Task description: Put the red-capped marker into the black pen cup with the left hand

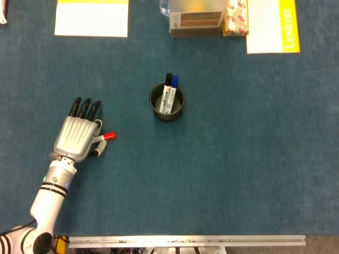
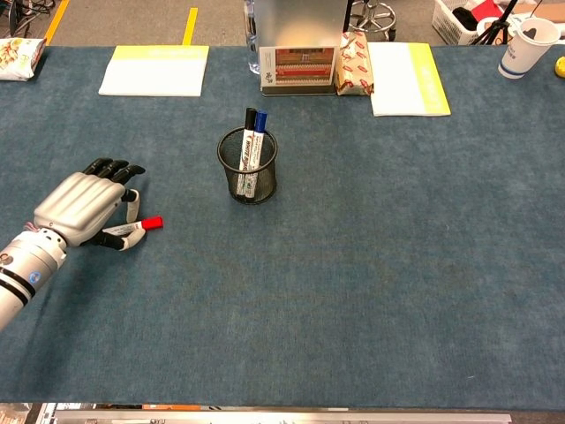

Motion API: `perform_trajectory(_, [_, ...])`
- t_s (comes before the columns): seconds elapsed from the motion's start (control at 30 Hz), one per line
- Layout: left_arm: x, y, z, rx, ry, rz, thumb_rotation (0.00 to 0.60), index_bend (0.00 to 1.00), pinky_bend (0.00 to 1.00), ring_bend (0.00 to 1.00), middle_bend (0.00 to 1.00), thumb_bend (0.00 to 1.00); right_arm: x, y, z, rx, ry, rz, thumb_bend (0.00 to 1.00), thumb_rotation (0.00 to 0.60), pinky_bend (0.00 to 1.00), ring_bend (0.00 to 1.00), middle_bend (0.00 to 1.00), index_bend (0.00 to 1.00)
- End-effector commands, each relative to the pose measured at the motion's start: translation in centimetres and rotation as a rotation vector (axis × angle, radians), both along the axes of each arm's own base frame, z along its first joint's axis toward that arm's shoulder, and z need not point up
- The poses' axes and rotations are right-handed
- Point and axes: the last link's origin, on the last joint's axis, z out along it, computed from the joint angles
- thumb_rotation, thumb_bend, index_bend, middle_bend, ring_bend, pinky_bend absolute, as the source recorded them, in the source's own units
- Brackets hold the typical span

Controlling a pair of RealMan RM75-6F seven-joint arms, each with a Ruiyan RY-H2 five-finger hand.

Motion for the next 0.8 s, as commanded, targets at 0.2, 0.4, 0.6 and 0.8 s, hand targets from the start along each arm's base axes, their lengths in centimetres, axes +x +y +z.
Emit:
perform_trajectory(0.2, [0.01,-0.16,-0.03,-0.006,0.003,0.0,0.496,0.54,0.0,0.0,0.09,0.32,0.0,0.01,0.03,-0.001,0.0,-0.001,0.0,0.6,0.46,0.25,0.31,0.47])
perform_trajectory(0.4, [0.03,-0.19,0.0,-0.003,-0.002,0.0,0.51,0.54,0.0,0.0,0.09,0.32,-0.04,-0.02,0.02,-0.001,0.001,-0.003,0.0,0.6,0.46,0.25,0.31,0.47])
perform_trajectory(0.6, [0.36,-0.28,0.02,0.001,-0.016,-0.008,0.518,0.55,0.0,0.0,0.09,0.32,-0.02,-0.01,0.04,-0.002,0.0,-0.003,0.0,0.6,0.46,0.25,0.31,0.47])
perform_trajectory(0.8, [0.99,-0.44,0.03,0.002,-0.034,-0.019,0.515,0.56,0.0,0.0,0.1,0.32,0.01,-0.03,0.07,-0.003,-0.002,-0.001,0.0,0.6,0.46,0.25,0.31,0.47])
